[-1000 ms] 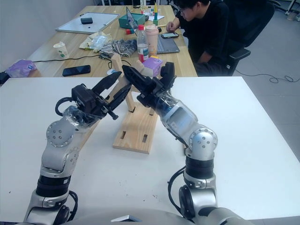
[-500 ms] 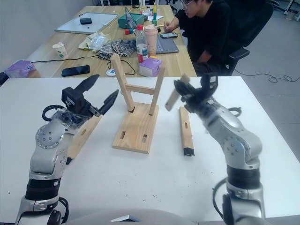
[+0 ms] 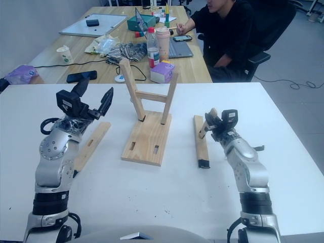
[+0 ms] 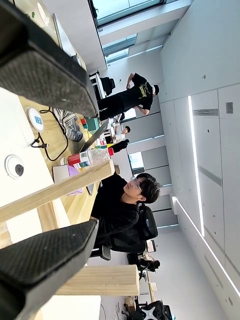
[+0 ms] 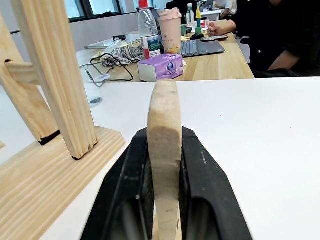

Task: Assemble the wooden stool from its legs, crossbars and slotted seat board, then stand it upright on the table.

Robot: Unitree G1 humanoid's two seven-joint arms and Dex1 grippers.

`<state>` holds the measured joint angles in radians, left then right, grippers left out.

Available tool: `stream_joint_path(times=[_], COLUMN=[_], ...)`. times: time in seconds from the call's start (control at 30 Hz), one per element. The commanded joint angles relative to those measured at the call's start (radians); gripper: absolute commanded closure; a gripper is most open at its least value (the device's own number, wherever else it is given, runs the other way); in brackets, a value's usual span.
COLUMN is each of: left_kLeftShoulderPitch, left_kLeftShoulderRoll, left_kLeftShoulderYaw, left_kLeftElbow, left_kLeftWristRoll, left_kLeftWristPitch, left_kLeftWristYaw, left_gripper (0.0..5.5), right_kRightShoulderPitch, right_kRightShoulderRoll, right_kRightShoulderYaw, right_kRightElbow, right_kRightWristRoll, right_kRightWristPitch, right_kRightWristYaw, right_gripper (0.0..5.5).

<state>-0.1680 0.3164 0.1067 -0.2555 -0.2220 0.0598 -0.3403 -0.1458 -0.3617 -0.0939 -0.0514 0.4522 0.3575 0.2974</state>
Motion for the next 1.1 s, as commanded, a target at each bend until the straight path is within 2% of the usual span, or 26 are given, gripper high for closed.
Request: stream_joint_path(times=[0.03,0.23,0.47,0.7,0.97,1.1], left_kLeftShoulderPitch=[-0.008,-0.014,-0.013,-0.009,-0.007,-0.027], left_kLeftShoulderRoll=[0.008,0.014,0.013,0.015,0.016,0.023], left_kLeftShoulderYaw=[-0.002,0.001,-0.002,-0.003,0.0,-0.007], left_kLeftElbow=[-0.01,-0.017,-0.031,-0.037,-0.04,-0.023], left_kLeftWristRoll=[0.006,0.008,0.007,0.007,0.008,-0.001], left_kLeftWristPitch=[0.02,0.028,0.044,0.057,0.062,0.067], left_kLeftWristYaw=[-0.001,-0.002,-0.002,-0.009,-0.007,-0.027], left_gripper=[1.76,1.76,1.76,1.76,1.76,1.76], right_kRightShoulderPitch=[0.029,0.044,0.125,0.16,0.229,0.265], right_kRightShoulderRoll=[0.022,0.035,0.125,0.139,0.109,0.123], right_kRightShoulderYaw=[-0.001,-0.013,-0.021,-0.055,0.081,0.088], right_kRightElbow=[0.078,0.112,0.049,0.15,0.39,0.429], right_kRightWristRoll=[-0.042,-0.14,-0.2,-0.152,-0.282,-0.274], right_kRightWristPitch=[-0.024,0.005,0.091,0.062,-0.01,0.008], right_kRightWristYaw=[0.015,-0.115,-0.294,-0.2,-0.102,-0.068], right_gripper=[5.09,5.09,5.09,5.09,5.09,5.09])
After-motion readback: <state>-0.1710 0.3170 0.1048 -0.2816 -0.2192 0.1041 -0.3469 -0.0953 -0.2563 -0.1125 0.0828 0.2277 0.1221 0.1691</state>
